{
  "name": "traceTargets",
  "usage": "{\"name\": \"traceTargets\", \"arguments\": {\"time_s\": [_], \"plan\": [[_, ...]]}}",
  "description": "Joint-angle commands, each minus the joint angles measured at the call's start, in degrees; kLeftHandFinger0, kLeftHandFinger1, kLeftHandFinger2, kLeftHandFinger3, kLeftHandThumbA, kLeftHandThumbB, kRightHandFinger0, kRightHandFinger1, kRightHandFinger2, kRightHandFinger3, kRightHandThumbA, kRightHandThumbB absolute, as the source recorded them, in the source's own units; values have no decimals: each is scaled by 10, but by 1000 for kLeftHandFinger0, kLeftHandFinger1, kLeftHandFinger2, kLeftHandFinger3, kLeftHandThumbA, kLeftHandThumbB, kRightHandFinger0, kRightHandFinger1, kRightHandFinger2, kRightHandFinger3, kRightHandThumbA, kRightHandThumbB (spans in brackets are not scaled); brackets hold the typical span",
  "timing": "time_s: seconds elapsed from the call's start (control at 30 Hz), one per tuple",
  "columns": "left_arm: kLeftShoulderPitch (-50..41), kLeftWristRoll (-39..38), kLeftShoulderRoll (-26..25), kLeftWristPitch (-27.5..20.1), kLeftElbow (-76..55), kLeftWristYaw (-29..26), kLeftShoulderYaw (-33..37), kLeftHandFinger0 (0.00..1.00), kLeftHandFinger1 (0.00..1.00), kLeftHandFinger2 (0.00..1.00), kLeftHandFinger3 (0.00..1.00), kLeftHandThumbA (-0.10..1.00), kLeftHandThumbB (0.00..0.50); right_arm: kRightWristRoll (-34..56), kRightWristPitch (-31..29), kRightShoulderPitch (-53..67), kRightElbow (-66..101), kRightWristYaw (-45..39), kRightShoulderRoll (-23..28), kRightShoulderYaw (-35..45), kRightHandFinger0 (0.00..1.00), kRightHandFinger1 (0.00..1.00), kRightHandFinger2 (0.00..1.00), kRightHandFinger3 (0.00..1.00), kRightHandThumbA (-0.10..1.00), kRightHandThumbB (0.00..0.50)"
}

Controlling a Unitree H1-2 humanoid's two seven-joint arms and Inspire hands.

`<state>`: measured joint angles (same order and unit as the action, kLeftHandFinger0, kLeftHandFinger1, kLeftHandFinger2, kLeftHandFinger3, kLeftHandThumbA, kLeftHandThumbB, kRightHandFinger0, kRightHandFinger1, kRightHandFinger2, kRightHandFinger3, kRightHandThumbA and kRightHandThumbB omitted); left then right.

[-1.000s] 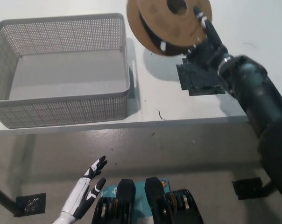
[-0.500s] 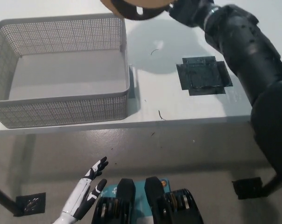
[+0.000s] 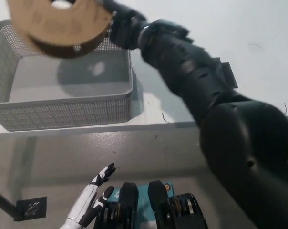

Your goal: Use the right hand to pick up a 3d printing filament and place it into a container on the left side

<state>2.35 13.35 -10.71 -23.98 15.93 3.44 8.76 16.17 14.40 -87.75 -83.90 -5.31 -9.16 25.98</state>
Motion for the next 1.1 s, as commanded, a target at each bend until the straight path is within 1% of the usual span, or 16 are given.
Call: {"name": "traceTargets", "arguments": {"time_s": [0.0,0.03,0.07,0.1,0.13,0.17,0.2,0.23,0.27,0.3,0.37,0.5,0.57,0.83,0.97,1.07], "plan": [[-1,6,-9,-6,-22,5,2,1000,1000,1000,1000,1000,289,-35,-68,-78,21,36,-16,-53,0,334,859,685,-100,153],[-1,8,-9,-6,-22,5,2,1000,1000,1000,1000,1000,291,-39,-72,-78,22,36,-18,-62,0,385,906,520,-100,164],[-3,11,-10,-4,-25,4,3,1000,1000,1000,1000,1000,293,-51,-74,-79,22,41,-22,-83,50,519,985,365,-100,183],[-2,10,-9,-6,-25,5,3,1000,1000,1000,1000,1000,286,-85,-69,-86,21,64,-29,-122,137,593,1000,891,-100,196],[-2,10,-10,-7,-25,6,4,1000,1000,1000,1000,1000,286,-83,-74,-87,21,64,-33,-129,110,564,968,781,-100,199],[-1,12,-10,-8,-25,6,5,1000,1000,1000,1000,1000,289,-82,-72,-90,21,64,-36,-139,117,547,942,906,-100,245],[1,13,-9,-10,-22,5,5,1000,1000,1000,1000,1000,291,-76,-73,-93,22,57,-39,-142,222,556,826,1000,-100,281],[1,13,-9,-11,-22,5,5,1000,1000,1000,1000,1000,292,-72,-75,-94,23,55,-39,-144,234,543,759,1000,-100,293],[0,18,-10,-5,-28,5,6,1000,1000,1000,1000,1000,301,-77,-73,-97,23,38,-42,-154,785,1000,1000,1000,183,359],[0,20,-11,-2,-29,5,6,1000,1000,1000,1000,1000,312,-95,-71,-101,23,21,-43,-178,1000,1000,1000,1000,394,375],[-1,18,-11,-1,-30,7,6,1000,1000,1000,1000,1000,315,-112,-70,-105,23,-3,-41,-208,1000,1000,1000,1000,585,440],[0,16,-10,-4,-29,9,6,1000,1000,1000,1000,1000,314,-114,-80,-111,21,-4,-40,-232,1000,1000,1000,1000,696,424],[0,20,-10,-9,-28,7,7,1000,1000,1000,1000,1000,312,-122,-80,-118,21,-1,-38,-244,1000,1000,1000,1000,764,484],[3,28,-9,-12,-25,5,8,1000,1000,1000,1000,1000,296,-133,-99,-144,25,-6,-14,-270,1000,1000,1000,1000,853,480],[5,28,-9,-8,-25,8,8,1000,1000,1000,1000,1000,295,-144,-101,-159,32,-44,29,-284,1000,1000,1000,1000,885,487],[8,30,-10,-10,-23,8,7,1000,1000,1000,1000,1000,285,-141,-108,-165,49,-80,73,-287,1000,1000,1000,1000,805,463]]}}
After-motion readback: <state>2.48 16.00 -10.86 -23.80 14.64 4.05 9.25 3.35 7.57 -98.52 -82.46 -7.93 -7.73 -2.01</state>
